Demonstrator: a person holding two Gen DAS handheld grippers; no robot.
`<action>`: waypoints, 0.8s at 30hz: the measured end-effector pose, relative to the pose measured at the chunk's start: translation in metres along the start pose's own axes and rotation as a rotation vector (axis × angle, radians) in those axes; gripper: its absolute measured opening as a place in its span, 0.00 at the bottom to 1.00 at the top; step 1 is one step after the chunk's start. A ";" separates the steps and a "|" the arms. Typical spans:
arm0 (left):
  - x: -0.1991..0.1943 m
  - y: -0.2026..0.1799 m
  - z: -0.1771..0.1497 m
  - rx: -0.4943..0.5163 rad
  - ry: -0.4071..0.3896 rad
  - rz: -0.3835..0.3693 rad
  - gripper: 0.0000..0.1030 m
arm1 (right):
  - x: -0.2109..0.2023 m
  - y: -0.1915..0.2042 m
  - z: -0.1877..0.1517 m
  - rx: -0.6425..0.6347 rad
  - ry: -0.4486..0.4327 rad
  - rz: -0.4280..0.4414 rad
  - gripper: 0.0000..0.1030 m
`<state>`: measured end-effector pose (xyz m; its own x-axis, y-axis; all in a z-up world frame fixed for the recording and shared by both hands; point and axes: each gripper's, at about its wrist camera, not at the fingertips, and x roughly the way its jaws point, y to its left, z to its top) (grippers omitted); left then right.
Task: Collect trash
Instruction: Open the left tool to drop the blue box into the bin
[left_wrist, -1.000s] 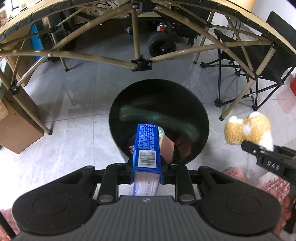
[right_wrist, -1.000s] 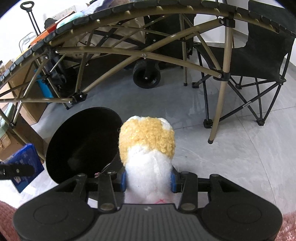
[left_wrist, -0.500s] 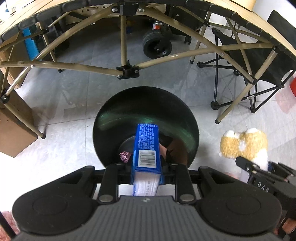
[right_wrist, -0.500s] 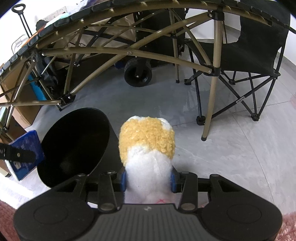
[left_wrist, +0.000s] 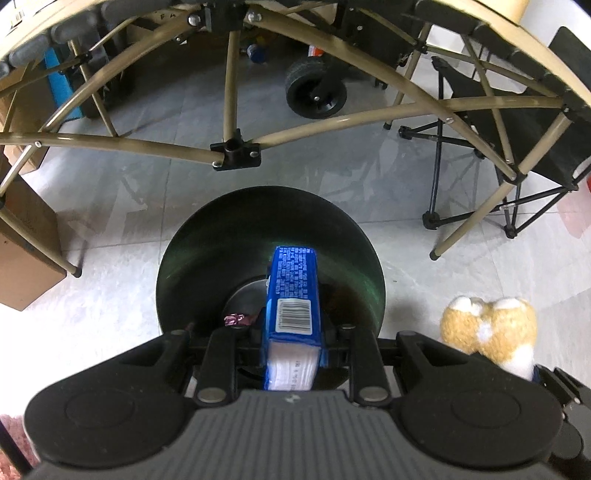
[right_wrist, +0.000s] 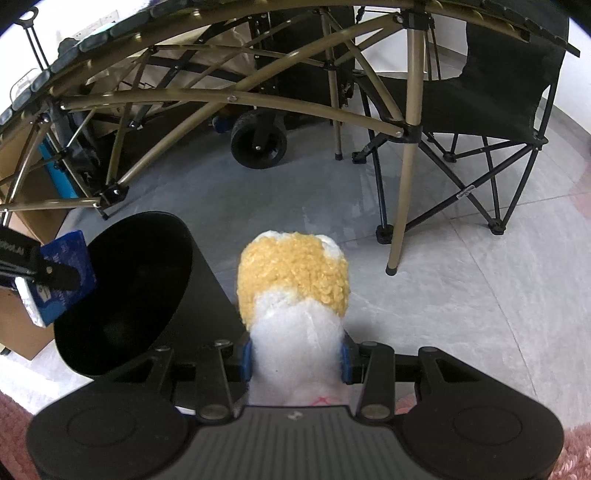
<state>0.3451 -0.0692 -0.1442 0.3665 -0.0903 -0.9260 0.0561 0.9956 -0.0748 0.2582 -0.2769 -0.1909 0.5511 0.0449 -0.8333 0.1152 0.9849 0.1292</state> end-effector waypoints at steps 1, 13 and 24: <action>0.003 -0.001 0.001 -0.004 0.004 0.003 0.23 | 0.001 -0.001 0.000 0.001 0.001 -0.003 0.39; 0.029 -0.002 0.013 -0.082 0.051 0.053 0.23 | 0.006 -0.007 -0.002 0.007 0.015 -0.035 0.39; 0.036 -0.004 0.015 -0.088 0.071 0.072 0.24 | 0.009 -0.008 -0.001 0.006 0.021 -0.041 0.39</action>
<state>0.3721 -0.0772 -0.1718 0.2998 -0.0199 -0.9538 -0.0508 0.9980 -0.0368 0.2612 -0.2846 -0.2000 0.5282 0.0085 -0.8491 0.1422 0.9850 0.0982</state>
